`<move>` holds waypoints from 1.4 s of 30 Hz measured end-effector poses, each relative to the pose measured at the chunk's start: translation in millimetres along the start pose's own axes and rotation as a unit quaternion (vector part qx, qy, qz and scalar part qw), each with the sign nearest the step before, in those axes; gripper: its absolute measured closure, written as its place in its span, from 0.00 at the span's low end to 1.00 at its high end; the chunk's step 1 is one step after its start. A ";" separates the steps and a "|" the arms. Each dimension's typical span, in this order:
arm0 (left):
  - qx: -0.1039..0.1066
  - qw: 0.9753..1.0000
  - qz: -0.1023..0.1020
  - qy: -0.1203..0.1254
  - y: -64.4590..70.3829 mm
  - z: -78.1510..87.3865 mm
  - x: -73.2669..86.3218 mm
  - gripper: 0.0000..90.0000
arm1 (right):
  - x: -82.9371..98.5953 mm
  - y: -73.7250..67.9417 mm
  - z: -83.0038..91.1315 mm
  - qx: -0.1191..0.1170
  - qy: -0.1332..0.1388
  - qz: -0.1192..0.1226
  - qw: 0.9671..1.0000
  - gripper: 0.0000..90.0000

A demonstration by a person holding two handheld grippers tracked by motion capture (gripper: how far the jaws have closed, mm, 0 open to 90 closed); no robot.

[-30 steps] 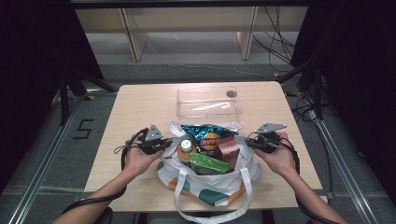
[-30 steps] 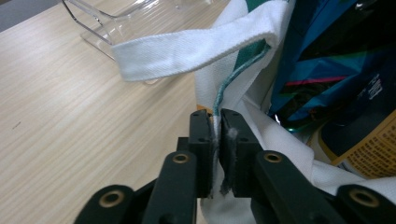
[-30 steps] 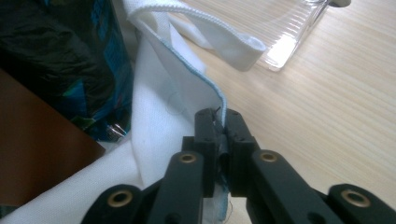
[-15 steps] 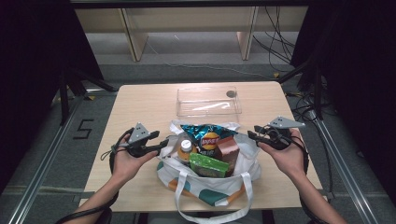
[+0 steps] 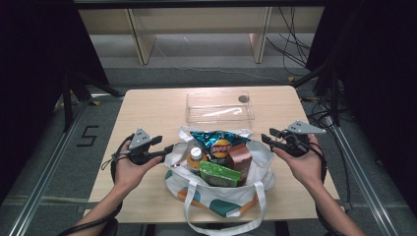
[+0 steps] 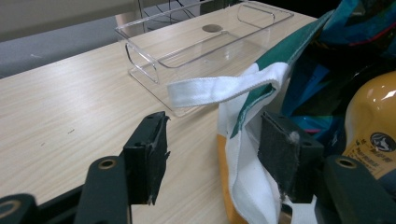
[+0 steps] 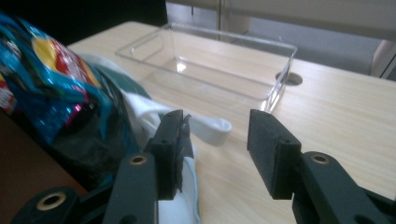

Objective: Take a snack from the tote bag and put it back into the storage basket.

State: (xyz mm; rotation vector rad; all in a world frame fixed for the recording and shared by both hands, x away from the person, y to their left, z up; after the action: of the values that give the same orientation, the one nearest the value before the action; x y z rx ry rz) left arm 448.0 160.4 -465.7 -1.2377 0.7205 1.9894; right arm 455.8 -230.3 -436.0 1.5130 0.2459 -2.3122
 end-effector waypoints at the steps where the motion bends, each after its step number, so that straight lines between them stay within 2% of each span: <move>1: 0.001 1.000 -0.002 0.001 -0.6 0.4 -0.6 0.45 | -2.8 -0.3 2.6 -0.001 0.000 -0.004 1.000 0.62; 2: 0.005 1.000 0.004 0.007 -0.1 0.0 -0.9 0.45 | -5.0 -2.8 6.2 -0.004 -0.005 -0.016 1.000 0.62; 3: 0.004 1.000 0.005 0.007 -0.3 0.4 -1.0 0.44 | -9.1 -1.8 7.3 -0.005 0.009 -0.009 1.000 0.62; 6: 0.006 1.000 0.009 0.004 -0.1 -0.3 0.6 0.44 | -19.4 -8.4 13.6 -0.017 0.019 -0.027 0.999 0.60; 7: 0.006 1.000 0.009 0.003 -0.1 -0.3 0.9 0.44 | -22.1 -8.1 13.9 -0.018 0.027 -0.018 0.999 0.60; 10: 0.006 1.000 0.012 0.007 0.7 0.2 0.4 0.44 | -30.5 -15.4 19.7 -0.035 0.030 -0.030 0.998 0.58; 11: 0.005 1.000 0.008 0.007 0.4 1.2 -0.5 0.44 | -34.3 -16.3 19.5 -0.040 0.045 -0.019 0.998 0.57; 13: 0.007 1.000 0.012 0.014 1.0 0.9 -2.2 0.44 | -38.1 -23.5 23.9 -0.055 0.043 -0.030 0.997 0.56; 15: 0.003 1.000 0.011 0.015 1.4 0.9 -3.8 0.44 | -41.7 -27.9 27.2 -0.067 0.050 -0.018 0.996 0.56; 17: 0.006 1.000 0.008 0.017 2.1 -0.4 -5.0 0.44 | -45.2 -35.1 30.5 -0.082 0.055 -0.028 0.995 0.55; 18: 0.004 1.000 0.009 0.015 2.8 -0.5 -4.6 0.44 | -47.1 -36.1 31.7 -0.086 0.059 -0.012 0.994 0.55; 21: 0.006 1.000 0.006 0.010 3.5 -0.6 -2.5 0.44 | -49.3 -48.5 33.3 -0.112 0.053 -0.010 0.992 0.55; 24: 0.007 1.000 0.010 0.013 3.6 -0.1 -2.7 0.44 | -49.5 -59.0 30.8 -0.128 0.048 0.010 0.991 0.55; 27: 0.008 1.000 0.012 0.014 3.5 -1.0 -2.9 0.44 | -49.4 -66.0 27.1 -0.138 0.035 0.014 0.990 0.56; 29: 0.007 1.000 0.009 0.012 3.3 -1.5 -2.7 0.44 | -50.0 -67.2 22.0 -0.145 0.033 0.019 0.989 0.58; 30: 0.008 1.000 0.009 0.011 3.4 -1.6 -2.6 0.44 | -48.9 -67.6 21.8 -0.143 0.016 0.018 0.989 0.59; 32: 0.008 1.000 0.008 0.011 3.5 -1.5 -2.7 0.44 | -48.9 -68.3 15.5 -0.152 0.016 0.035 0.988 0.61; 34: 0.010 1.000 0.009 0.012 3.7 -2.3 -2.2 0.44 | -46.6 -71.0 12.8 -0.155 0.003 0.029 0.988 0.63; 36: 0.008 1.000 0.010 0.009 3.9 -2.5 -1.3 0.44 | -44.6 -70.3 7.7 -0.157 -0.002 0.040 0.987 0.66; 37: 0.008 1.000 0.009 0.006 3.8 -2.8 -0.7 0.44 | -43.7 -68.7 6.9 -0.148 -0.008 0.043 0.988 0.67; 39: 0.009 1.000 0.005 0.006 3.9 -2.9 -1.1 0.44 | -43.6 -68.4 2.6 -0.156 -0.005 0.041 0.987 0.70; 40: 0.009 1.000 0.005 0.006 4.1 -2.9 -1.4 0.44 | -42.7 -68.2 3.1 -0.152 -0.018 0.028 0.988 0.72; 41: 0.008 1.000 0.006 0.007 4.2 -2.9 -1.6 0.44 | -42.8 -67.3 1.5 -0.153 -0.017 0.033 0.988 0.74; 42: 0.008 1.000 0.006 0.007 4.2 -2.9 -1.7 0.44 | -41.4 -67.7 0.8 -0.155 -0.028 0.028 0.987 0.76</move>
State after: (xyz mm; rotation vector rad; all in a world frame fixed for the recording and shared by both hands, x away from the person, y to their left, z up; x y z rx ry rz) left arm 446.8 155.2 -464.9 -1.2419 0.7500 1.9826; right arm 443.4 -159.9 -401.6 1.2821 0.5140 -2.1491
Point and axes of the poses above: each handheld gripper's, and its own axes: z roughly backward along the jaws, x roughly out of its underside, y roughly to its right, the point moved 6 cm from there along -z, roughly forward along the jaws, and after that the axes turned 14 degrees about x, right-handed, at the moved point
